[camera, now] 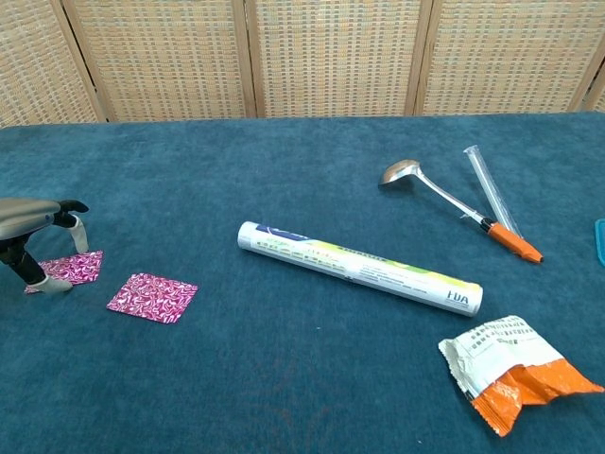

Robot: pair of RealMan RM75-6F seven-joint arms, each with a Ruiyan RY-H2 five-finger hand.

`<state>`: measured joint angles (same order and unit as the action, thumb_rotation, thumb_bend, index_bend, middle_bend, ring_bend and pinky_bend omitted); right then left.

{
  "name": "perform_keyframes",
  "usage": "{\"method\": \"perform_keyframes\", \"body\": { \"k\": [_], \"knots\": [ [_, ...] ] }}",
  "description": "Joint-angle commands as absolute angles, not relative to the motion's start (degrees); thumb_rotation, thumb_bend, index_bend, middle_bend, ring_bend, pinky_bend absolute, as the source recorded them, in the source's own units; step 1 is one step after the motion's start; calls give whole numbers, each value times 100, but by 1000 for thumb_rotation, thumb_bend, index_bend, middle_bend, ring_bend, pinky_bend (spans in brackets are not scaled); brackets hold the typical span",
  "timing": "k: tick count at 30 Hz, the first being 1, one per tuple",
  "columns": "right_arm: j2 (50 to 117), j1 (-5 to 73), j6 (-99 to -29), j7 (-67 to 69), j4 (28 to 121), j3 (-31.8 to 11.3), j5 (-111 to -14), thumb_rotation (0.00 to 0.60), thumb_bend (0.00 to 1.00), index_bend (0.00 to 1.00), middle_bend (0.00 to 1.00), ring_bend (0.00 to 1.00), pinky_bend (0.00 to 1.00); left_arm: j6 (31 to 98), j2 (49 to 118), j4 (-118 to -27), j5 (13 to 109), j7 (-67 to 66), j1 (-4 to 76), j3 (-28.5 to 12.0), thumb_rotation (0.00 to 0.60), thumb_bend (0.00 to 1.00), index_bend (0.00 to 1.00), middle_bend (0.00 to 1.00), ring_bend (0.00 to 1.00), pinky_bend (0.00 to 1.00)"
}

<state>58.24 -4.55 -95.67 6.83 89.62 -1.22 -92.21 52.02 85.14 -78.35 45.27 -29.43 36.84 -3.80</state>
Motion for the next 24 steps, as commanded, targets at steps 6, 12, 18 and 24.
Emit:
{"method": "perform_keyframes", "body": {
  "k": [6, 12, 18, 24],
  "knots": [
    [5825, -449, -9561, 680, 8963, -129, -9217, 600, 2, 218, 205, 0, 0, 5205, 8463, -7874, 4608, -2840, 3678, -407, 514, 272, 442, 0, 0, 0],
    [5818, -446, -9565, 673, 8974, -135, -9219, 600, 2, 218, 206, 0, 0, 5198, 8394, -7932, 4768, -2730, 3684, -422, 514, 272, 441, 0, 0, 0],
    [5818, -448, -9578, 642, 9000, -135, -9236, 600, 2, 218, 206, 0, 0, 5236, 8244, -8242, 5239, -2595, 3712, -393, 514, 271, 441, 0, 0, 0],
    [5811, -456, -9591, 613, 9031, -132, -9246, 600, 2, 218, 206, 0, 0, 5197, 8136, -8520, 5707, -2455, 3751, -317, 514, 269, 440, 0, 0, 0]
  ]
}}
